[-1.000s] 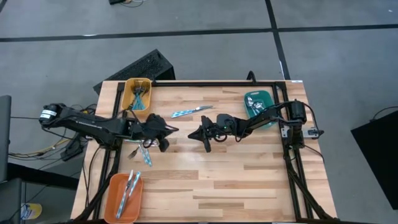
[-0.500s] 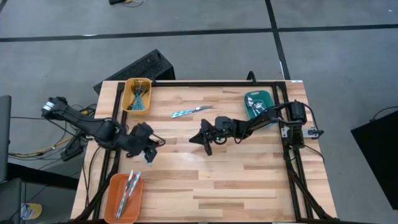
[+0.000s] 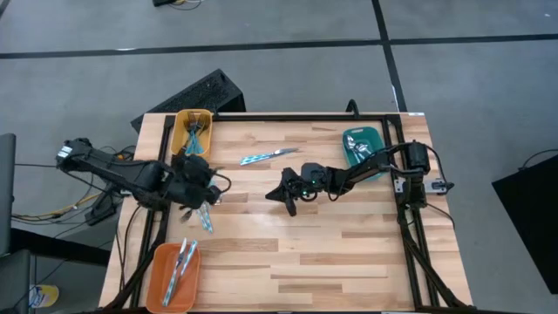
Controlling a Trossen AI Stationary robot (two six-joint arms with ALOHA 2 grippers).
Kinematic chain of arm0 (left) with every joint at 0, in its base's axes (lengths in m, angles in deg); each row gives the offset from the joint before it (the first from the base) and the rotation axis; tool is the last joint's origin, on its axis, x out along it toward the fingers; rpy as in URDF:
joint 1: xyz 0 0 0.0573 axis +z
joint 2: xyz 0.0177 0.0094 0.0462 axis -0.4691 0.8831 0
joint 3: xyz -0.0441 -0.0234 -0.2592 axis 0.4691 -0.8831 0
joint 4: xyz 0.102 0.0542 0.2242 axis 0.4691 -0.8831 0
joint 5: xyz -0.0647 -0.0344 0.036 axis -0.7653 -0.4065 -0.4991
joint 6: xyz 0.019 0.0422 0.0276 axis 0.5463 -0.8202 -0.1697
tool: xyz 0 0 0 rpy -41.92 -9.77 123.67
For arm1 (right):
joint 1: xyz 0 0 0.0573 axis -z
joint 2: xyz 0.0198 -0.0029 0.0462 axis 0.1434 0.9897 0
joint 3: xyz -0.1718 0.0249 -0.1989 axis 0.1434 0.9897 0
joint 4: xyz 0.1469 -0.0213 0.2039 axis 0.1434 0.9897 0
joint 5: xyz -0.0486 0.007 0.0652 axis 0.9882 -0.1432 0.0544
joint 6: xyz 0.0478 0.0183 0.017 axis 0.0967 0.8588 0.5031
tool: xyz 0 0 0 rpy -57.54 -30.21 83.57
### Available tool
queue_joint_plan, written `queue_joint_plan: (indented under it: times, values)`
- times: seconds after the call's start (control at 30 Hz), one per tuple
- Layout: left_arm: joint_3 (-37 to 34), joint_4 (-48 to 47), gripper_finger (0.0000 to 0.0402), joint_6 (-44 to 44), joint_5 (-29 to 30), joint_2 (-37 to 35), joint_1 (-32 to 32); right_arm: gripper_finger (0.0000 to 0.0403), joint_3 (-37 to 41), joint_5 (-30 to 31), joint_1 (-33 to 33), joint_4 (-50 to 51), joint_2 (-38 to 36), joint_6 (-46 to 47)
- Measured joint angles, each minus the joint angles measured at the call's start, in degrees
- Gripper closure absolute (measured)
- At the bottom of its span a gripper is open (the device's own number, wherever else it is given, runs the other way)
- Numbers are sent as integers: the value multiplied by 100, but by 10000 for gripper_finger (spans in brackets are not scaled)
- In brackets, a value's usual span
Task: Sort silverware by color (type)
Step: Put the white-blue spoon into the blue bin
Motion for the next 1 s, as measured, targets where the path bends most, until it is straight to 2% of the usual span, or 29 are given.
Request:
queue_joint_plan:
  times: [0.07, 0.2, 0.27, 0.33, 0.53, 0.67, 0.77, 0.9, 1.0]
  values:
    - [-297, 1177, 401, -738, -57, 2, 76, 374, 9, 139, -28, 269, -122, 31]
    - [-997, 3978, 401, -2395, -866, 17, 300, 378, 33, 303, -73, 474, -506, -165]
    - [-1339, 5122, 402, -2657, -1132, 22, 404, 371, 38, 256, -109, 412, -754, -328]
    - [-1558, 5813, 401, -2744, -1183, 20, 509, 355, 26, 235, -160, 452, -1007, -573]
    - [-1818, 6811, 402, -2604, -1164, 136, 810, 269, -6, 434, -290, 555, -1227, -857]
    - [-1852, 7602, 402, -2705, -1812, 540, 936, 202, -205, 971, -385, 523, -995, -1176]
    - [-1851, 8047, 402, -2781, -2137, 898, 961, 171, -371, 983, -437, 508, -803, -1400]
    - [-1853, 8506, 402, -2792, -2302, 1162, 961, 172, -516, 985, -504, 500, -766, -1475]
    - [-1853, 8549, 402, -2779, -2381, 1247, 958, 215, -529, 1058, -506, 678, -771, -1311]
